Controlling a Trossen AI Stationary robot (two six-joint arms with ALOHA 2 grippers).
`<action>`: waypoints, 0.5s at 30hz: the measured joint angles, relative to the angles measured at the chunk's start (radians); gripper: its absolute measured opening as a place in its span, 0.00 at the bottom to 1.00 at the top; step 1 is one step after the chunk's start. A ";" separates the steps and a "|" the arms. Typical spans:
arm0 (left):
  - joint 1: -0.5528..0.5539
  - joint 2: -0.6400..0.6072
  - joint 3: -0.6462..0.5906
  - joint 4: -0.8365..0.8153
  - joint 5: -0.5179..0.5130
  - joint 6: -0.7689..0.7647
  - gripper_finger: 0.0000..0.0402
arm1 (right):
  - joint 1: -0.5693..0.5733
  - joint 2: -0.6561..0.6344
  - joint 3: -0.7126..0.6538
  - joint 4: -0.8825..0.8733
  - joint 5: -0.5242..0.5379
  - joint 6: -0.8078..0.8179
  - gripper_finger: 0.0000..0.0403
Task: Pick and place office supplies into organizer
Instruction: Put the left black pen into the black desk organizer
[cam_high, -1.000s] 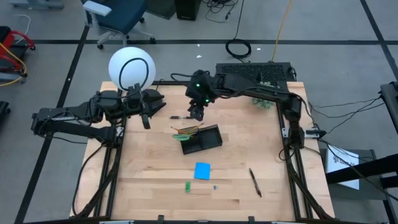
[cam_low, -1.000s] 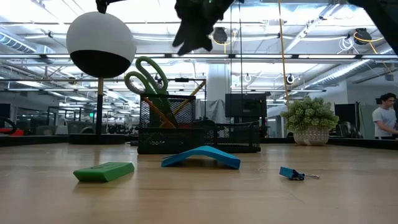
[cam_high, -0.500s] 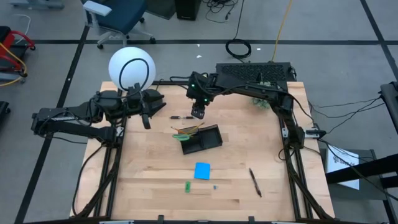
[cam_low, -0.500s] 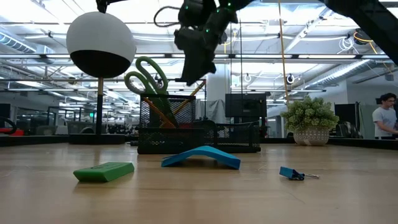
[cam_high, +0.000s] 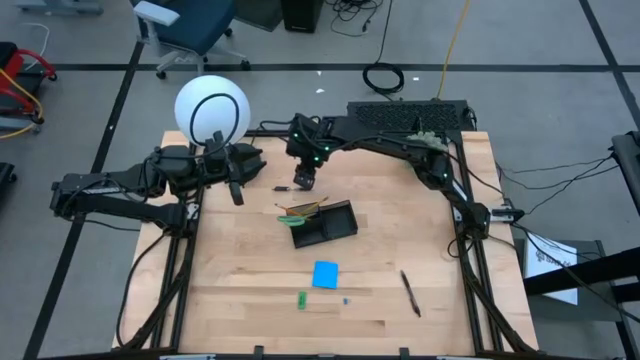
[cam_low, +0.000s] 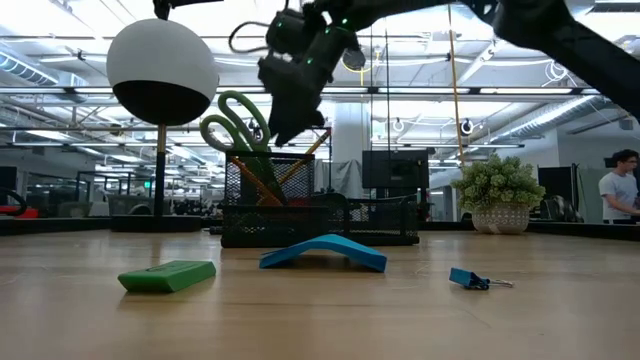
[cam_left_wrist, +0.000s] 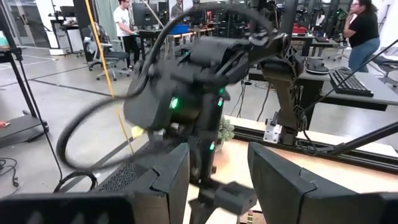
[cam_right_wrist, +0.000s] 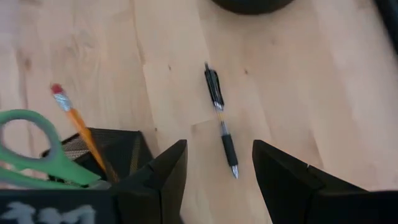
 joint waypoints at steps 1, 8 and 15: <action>0.000 0.000 0.000 0.000 -0.003 -0.004 0.40 | -0.002 0.013 0.003 0.001 -0.010 0.000 0.42; 0.000 0.000 0.000 0.000 -0.004 -0.007 0.40 | -0.001 0.076 0.005 0.023 -0.020 -0.052 0.42; 0.000 0.000 0.000 0.000 -0.004 -0.008 0.40 | 0.001 0.108 0.005 0.083 0.027 -0.149 0.42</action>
